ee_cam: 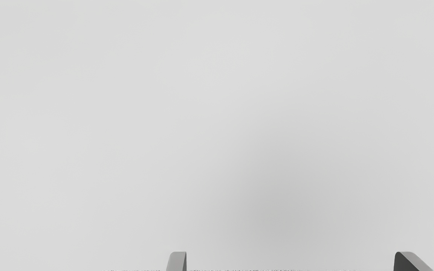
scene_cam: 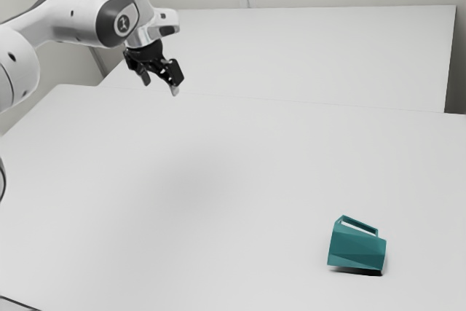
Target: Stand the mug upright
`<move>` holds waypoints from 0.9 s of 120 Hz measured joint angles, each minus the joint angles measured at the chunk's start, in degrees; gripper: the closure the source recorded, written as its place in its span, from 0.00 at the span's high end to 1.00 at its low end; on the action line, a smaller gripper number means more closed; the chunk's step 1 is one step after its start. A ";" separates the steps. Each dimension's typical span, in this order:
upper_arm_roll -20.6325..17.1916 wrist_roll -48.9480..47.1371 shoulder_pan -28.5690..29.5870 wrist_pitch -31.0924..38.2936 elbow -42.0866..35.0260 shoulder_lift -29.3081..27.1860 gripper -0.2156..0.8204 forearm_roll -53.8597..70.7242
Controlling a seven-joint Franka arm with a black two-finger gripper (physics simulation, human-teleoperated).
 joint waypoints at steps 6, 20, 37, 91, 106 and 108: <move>-0.02 0.35 -0.17 0.36 -1.60 -1.39 0.79 -0.21; -0.12 0.87 -1.99 0.77 -5.64 -5.21 0.79 -4.65; -0.91 1.12 -5.04 1.39 -6.87 -4.07 0.79 -15.71; -2.41 0.72 -25.11 20.96 -12.76 8.75 0.79 -38.57; -3.72 0.71 -25.88 25.77 -15.62 9.72 0.79 -43.06; -3.77 0.72 -26.01 26.28 -16.11 9.73 0.79 -43.61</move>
